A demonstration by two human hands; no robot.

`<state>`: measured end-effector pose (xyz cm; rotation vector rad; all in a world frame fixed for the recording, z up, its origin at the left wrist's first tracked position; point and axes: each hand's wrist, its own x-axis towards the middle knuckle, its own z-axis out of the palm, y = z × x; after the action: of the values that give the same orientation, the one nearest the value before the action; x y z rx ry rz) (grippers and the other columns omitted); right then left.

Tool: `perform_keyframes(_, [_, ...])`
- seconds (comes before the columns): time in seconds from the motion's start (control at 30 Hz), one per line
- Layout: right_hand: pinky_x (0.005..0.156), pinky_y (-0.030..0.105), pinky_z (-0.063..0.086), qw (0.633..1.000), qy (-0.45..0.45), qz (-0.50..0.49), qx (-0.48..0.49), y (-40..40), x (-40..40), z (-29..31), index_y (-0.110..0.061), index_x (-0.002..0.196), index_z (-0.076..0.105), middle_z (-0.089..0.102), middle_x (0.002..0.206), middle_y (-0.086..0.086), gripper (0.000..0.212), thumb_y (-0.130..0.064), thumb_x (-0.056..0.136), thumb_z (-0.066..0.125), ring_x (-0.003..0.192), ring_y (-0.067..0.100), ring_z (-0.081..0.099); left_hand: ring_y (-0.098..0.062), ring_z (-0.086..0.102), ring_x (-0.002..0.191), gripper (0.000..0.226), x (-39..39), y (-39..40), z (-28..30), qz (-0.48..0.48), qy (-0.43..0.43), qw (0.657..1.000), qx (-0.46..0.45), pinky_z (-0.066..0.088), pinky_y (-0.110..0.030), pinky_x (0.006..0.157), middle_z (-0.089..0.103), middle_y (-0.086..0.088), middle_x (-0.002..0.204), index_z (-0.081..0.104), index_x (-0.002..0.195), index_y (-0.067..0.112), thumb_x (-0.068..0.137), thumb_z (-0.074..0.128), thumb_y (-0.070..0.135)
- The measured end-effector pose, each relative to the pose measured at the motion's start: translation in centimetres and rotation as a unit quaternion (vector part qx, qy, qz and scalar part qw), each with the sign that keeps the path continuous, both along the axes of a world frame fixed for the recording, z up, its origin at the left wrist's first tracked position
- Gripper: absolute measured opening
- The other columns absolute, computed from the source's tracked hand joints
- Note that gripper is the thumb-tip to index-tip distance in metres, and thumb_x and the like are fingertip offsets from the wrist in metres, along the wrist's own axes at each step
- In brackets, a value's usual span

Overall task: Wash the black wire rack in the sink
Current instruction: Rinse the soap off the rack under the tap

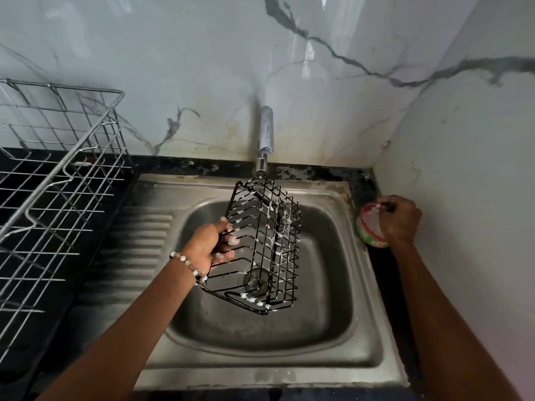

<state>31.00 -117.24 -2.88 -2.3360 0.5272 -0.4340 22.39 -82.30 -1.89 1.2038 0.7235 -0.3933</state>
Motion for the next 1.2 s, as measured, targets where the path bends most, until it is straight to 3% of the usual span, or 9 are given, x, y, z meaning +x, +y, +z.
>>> perform_keyframes(0.1, [0.093,0.032,0.048,1.000,0.021,0.019,-0.005,1.3,0.0,-0.2,-0.012,0.100,0.075,0.072,0.104,0.016,0.026,-0.004,0.078,0.063,0.099,0.034,0.065,-0.008,0.039,0.033,0.033,-0.3,0.6,-0.5,0.000,0.008,1.000,0.003,0.020,-0.012,0.031,0.048,0.002,0.051,0.050,0.075,0.017,0.103,0.041,0.033])
perform_keyframes(0.23, [0.091,0.031,0.047,0.988,-0.040,0.142,-0.038,6.7,1.1,0.8,-0.008,0.099,0.075,0.073,0.100,0.014,0.030,0.005,0.080,0.055,0.097,0.031,0.067,-0.009,0.039,0.039,0.034,-0.6,1.5,-0.7,0.015,0.015,1.000,0.022,0.022,-0.013,0.031,0.049,0.002,0.052,0.051,0.075,0.017,0.102,0.043,0.035])
perform_keyframes(0.33, [0.083,0.023,0.048,0.964,-0.033,0.262,-0.002,11.4,2.4,1.1,-0.008,0.103,0.073,0.072,0.097,0.005,0.024,0.002,0.085,0.061,0.090,0.020,0.067,-0.011,0.041,0.045,0.032,-0.9,2.3,-0.8,0.029,0.021,0.999,0.035,0.026,-0.014,0.030,0.053,0.002,0.046,0.053,0.078,0.015,0.102,0.044,0.035])
perform_keyframes(0.47, [0.091,0.026,0.049,0.921,-0.012,0.388,0.025,17.7,4.5,1.2,-0.002,0.110,0.068,0.069,0.112,0.009,0.028,0.005,0.084,0.063,0.101,0.021,0.064,-0.010,0.046,0.042,0.029,-1.1,3.2,-1.2,0.051,0.034,0.998,0.030,0.028,-0.012,0.030,0.057,0.001,0.047,0.054,0.087,0.013,0.103,0.041,0.033])
perform_keyframes(0.63, [0.074,0.018,0.045,0.947,0.000,0.320,0.016,22.2,8.0,0.7,-0.005,0.112,0.065,0.064,0.111,0.012,0.028,0.004,0.087,0.057,0.091,0.018,0.057,-0.010,0.048,0.035,0.033,-1.1,3.5,-1.8,0.081,0.051,0.995,0.024,0.027,-0.011,0.029,0.054,0.003,0.044,0.051,0.078,0.015,0.104,0.038,0.032])
perform_keyframes(0.8, [0.087,0.028,0.049,0.981,-0.007,0.196,0.007,24.7,9.2,-0.9,0.003,0.114,0.064,0.061,0.113,0.019,0.027,0.000,0.088,0.058,0.102,0.029,0.061,-0.009,0.044,0.037,0.037,-0.8,3.8,-1.6,0.100,0.058,0.993,0.021,0.025,-0.012,0.030,0.043,0.003,0.048,0.047,0.071,0.016,0.104,0.036,0.029])
perform_keyframes(1.0, [0.091,0.035,0.047,0.963,-0.015,0.257,-0.079,25.5,8.7,-2.5,-0.003,0.128,0.054,0.059,0.119,0.019,0.045,0.011,0.085,0.050,0.110,0.033,0.054,-0.007,0.040,0.031,0.039,-0.2,4.6,-1.9,0.103,0.062,0.993,0.010,0.022,-0.011,0.029,0.042,0.005,0.039,0.046,0.069,0.017,0.105,0.034,0.029])
perform_keyframes(1.13, [0.101,0.056,0.042,0.930,0.077,0.335,-0.128,25.8,8.8,-4.4,-0.021,0.137,0.045,0.034,0.146,0.019,0.037,-0.025,0.101,0.038,0.128,0.043,0.041,-0.009,0.039,0.028,0.039,-0.2,4.6,-1.9,0.094,0.074,0.993,0.015,0.021,-0.010,0.028,0.043,0.005,0.037,0.045,0.071,0.017,0.105,0.033,0.030])
perform_keyframes(1.2, [0.105,0.056,0.038,0.900,0.101,0.389,-0.170,25.4,9.2,-4.2,-0.020,0.132,0.050,0.033,0.145,0.022,0.034,-0.017,0.099,0.044,0.131,0.042,0.038,-0.009,0.039,0.028,0.038,-0.2,4.7,-1.8,0.095,0.079,0.992,0.015,0.021,-0.009,0.029,0.043,0.005,0.038,0.045,0.072,0.017,0.105,0.033,0.031])
